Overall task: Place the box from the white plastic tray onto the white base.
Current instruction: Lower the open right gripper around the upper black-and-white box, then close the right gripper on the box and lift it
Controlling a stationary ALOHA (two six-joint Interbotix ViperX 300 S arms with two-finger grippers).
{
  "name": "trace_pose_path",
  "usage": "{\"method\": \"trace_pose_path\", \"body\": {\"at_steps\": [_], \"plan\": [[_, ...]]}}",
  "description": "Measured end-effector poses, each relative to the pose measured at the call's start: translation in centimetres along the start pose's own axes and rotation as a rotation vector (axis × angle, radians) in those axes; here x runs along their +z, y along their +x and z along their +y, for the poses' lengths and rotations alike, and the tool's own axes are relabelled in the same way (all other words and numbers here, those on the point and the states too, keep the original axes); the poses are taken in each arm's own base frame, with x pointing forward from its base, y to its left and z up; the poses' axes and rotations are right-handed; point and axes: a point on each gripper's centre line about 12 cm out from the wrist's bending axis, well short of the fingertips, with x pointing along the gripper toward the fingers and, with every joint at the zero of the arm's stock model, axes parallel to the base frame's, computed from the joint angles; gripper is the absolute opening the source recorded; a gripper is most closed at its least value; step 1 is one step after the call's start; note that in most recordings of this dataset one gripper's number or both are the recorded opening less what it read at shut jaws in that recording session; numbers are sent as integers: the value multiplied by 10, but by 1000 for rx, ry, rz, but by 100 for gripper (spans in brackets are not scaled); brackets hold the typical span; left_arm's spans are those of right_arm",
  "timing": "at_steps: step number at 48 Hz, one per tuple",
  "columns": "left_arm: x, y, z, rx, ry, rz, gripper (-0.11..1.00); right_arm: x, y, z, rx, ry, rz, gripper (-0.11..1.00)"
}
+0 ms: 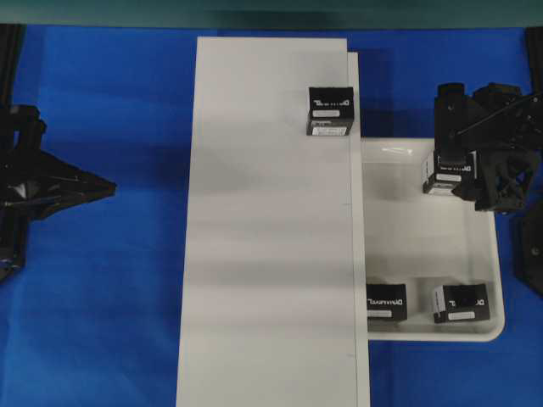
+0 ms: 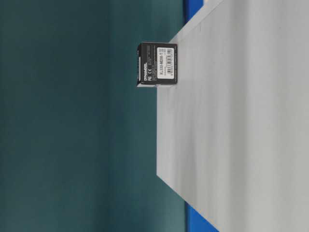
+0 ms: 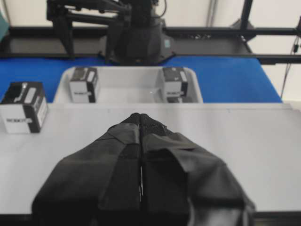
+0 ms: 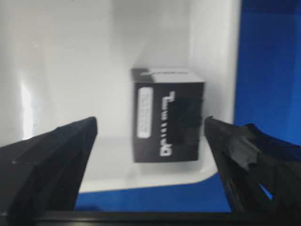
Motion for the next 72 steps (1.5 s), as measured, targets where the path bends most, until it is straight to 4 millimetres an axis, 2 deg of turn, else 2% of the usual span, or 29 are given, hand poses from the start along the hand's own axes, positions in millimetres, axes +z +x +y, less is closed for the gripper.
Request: {"method": "trace_pose_path", "body": {"at_steps": [15, 29, 72], "plan": [[0, 0, 1, 6, 1, 2, -7, -15, 23, 0, 9, 14, 48, 100], [-1, 0, 1, 5, 0, 11, -7, -20, 40, -7, 9, -18, 79, 100], [-1, 0, 1, 6, 0, 15, -7, -26, 60, -6, 10, -18, 83, 100]]}}
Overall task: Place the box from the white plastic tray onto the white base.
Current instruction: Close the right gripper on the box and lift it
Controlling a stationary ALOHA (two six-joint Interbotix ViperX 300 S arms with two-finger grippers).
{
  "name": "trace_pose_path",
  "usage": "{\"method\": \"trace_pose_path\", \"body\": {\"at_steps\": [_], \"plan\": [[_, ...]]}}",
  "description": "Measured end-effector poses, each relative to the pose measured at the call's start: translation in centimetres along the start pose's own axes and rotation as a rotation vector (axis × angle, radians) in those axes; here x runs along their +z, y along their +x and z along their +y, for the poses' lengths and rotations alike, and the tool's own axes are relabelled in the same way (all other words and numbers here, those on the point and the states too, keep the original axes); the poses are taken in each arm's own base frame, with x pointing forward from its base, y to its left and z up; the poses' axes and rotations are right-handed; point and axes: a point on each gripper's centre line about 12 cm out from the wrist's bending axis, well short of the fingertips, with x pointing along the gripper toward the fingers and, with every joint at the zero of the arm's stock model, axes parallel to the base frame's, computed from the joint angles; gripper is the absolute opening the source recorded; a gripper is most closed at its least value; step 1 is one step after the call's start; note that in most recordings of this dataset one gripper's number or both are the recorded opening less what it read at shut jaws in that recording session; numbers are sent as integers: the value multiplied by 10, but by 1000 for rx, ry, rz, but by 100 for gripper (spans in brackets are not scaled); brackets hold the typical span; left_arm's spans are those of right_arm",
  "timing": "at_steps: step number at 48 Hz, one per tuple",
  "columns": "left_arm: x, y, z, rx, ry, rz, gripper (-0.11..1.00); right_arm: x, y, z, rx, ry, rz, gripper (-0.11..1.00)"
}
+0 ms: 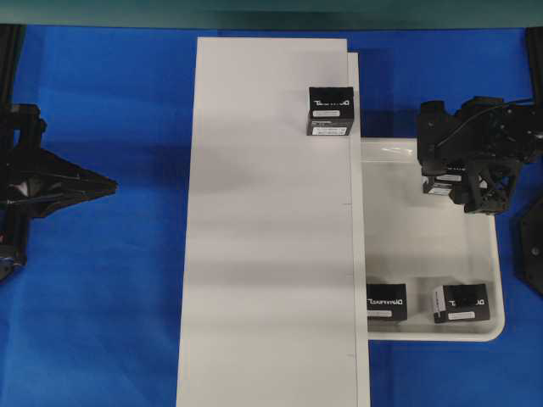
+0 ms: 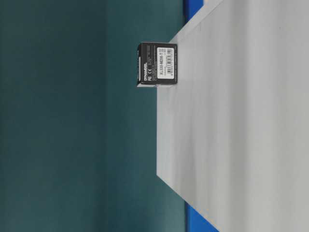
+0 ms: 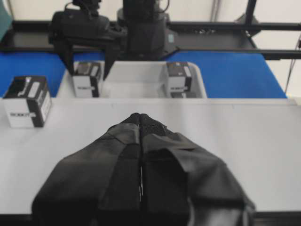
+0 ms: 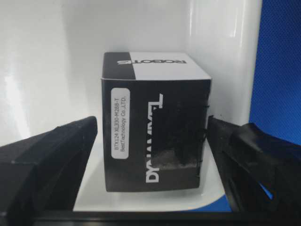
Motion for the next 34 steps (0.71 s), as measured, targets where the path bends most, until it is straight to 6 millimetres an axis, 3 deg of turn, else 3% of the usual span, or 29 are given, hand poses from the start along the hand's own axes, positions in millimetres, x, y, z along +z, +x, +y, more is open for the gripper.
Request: {"method": "trace_pose_path", "body": {"at_steps": [15, 27, 34], "plan": [[-1, 0, 0, 2, 0, 2, -7, 0, 1, 1, 2, 10, -1, 97], [-1, 0, 0, 2, 0, 2, -7, 6, 1, 11, 11, 28, -19, 66], [-1, 0, 0, 2, 0, 2, -7, 4, 0, 17, 35, 61, 20, 61]]}}
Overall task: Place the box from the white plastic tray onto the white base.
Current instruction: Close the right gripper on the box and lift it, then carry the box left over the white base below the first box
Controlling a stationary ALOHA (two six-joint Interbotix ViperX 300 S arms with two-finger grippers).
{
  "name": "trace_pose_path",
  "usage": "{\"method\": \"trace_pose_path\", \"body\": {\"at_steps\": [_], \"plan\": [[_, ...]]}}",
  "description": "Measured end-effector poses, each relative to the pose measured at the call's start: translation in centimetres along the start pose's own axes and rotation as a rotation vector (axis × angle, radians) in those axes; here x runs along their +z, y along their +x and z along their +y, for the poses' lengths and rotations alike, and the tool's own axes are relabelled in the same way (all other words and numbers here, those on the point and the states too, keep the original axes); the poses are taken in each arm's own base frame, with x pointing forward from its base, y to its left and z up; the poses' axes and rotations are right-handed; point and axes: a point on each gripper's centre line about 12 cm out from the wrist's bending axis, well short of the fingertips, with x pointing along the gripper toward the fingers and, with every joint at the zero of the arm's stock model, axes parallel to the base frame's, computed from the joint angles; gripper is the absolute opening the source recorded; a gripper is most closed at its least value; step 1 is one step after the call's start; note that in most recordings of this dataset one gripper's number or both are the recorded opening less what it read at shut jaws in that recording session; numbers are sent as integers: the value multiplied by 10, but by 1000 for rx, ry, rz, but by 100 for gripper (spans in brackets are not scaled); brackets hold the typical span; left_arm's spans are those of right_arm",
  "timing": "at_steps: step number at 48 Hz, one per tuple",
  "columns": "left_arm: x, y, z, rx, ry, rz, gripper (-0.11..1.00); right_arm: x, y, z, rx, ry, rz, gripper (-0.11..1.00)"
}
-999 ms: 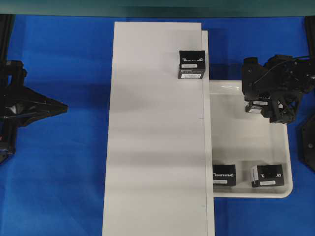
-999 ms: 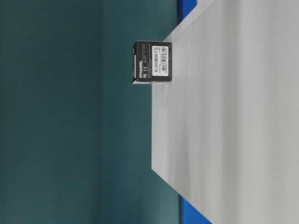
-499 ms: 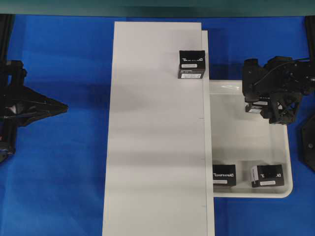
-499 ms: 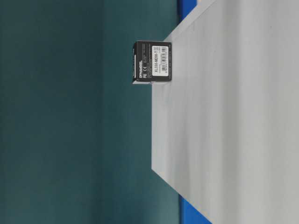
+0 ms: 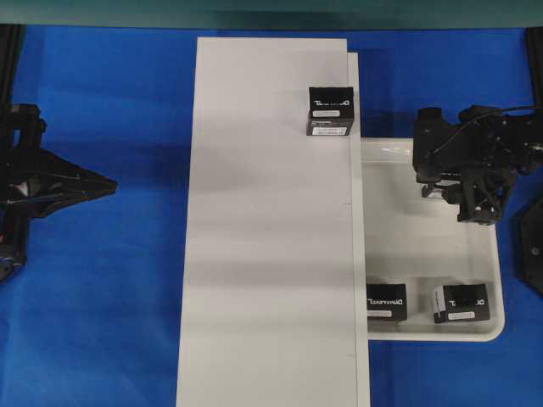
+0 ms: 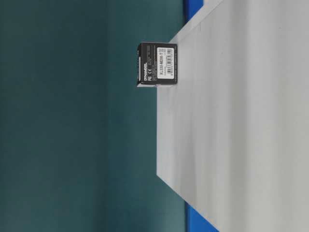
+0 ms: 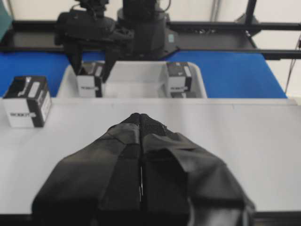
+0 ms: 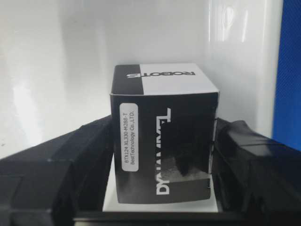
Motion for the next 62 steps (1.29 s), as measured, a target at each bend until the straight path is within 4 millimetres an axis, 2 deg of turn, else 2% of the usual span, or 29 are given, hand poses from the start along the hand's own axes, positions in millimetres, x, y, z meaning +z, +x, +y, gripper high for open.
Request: {"method": "trace_pose_path", "body": {"at_steps": [10, 26, 33, 41, 52, 62], "plan": [[1, 0, 0, 0, 0, -2, -7, 3, -18, 6, 26, 61, 48, 61], [1, 0, 0, 0, 0, -3, -7, 28, -94, 8, 34, 54, 15, 61], [5, 1, 0, -1, 0, -11, -7, 38, -118, 11, 42, 30, 8, 61], [6, 0, 0, 0, 0, -15, -7, 57, -127, 17, 42, 26, -33, 61], [9, 0, 0, 0, -2, -23, -7, 92, -127, 26, 44, 2, -107, 61], [14, 1, 0, 0, 0, -34, -7, 120, -122, 28, 52, -17, -96, 61]]}}
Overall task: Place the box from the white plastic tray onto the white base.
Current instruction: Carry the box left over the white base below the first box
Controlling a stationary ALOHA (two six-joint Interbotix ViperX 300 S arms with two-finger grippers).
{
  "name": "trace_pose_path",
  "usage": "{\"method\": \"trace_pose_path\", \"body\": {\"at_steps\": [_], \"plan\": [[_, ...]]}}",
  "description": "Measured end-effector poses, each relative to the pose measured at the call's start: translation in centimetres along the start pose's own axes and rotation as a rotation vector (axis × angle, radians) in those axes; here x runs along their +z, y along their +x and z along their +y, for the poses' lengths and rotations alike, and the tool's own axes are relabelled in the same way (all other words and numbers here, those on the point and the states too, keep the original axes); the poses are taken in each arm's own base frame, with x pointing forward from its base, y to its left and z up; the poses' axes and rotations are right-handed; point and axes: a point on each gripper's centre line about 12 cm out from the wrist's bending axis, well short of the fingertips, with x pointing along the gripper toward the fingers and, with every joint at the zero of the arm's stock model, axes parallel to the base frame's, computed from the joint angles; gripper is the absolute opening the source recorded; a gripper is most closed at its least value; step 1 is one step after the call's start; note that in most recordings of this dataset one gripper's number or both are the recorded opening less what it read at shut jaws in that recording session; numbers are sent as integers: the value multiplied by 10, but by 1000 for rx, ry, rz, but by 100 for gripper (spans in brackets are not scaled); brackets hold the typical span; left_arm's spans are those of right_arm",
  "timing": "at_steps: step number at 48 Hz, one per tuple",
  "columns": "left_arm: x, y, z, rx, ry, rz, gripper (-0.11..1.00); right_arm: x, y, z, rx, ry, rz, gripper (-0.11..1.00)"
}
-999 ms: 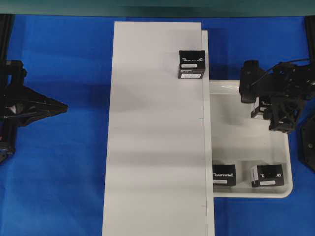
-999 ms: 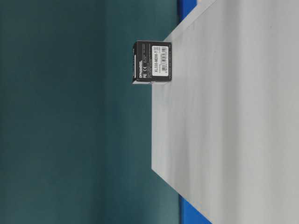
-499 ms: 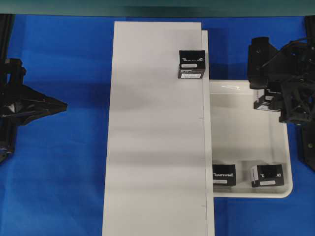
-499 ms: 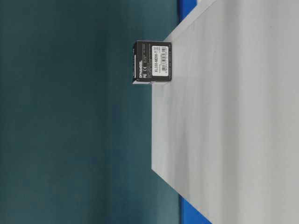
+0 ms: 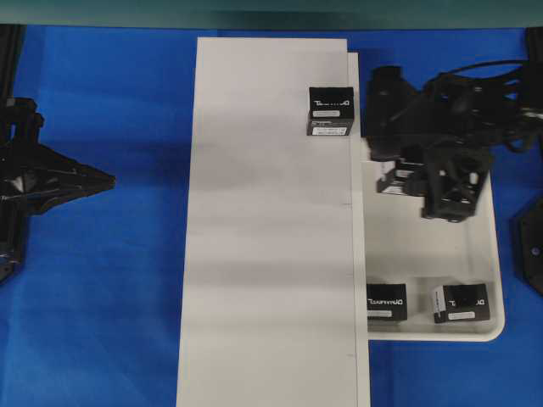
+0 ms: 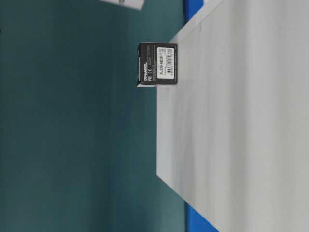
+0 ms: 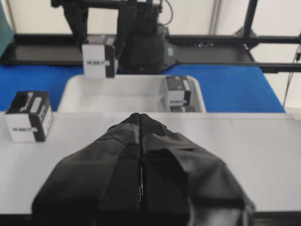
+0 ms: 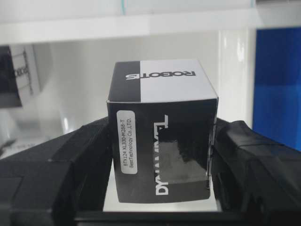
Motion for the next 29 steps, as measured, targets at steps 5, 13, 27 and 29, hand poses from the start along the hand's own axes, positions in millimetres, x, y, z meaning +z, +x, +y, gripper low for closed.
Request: {"method": "trace_pose_path", "body": {"at_steps": [5, 13, 27, 29], "plan": [[1, 0, 0, 0, 0, -2, -7, 12, 7, -1, 4, -3, 21, 61], [3, 0, 0, -1, 0, -8, -7, 28, 16, 0, 11, -16, 44, 61], [4, 0, -5, -23, 0, -11, -7, 55, 24, -1, 20, -28, 80, 61], [4, -1, -6, -26, 0, -11, -7, 58, 25, -1, 22, -31, 87, 61]]}}
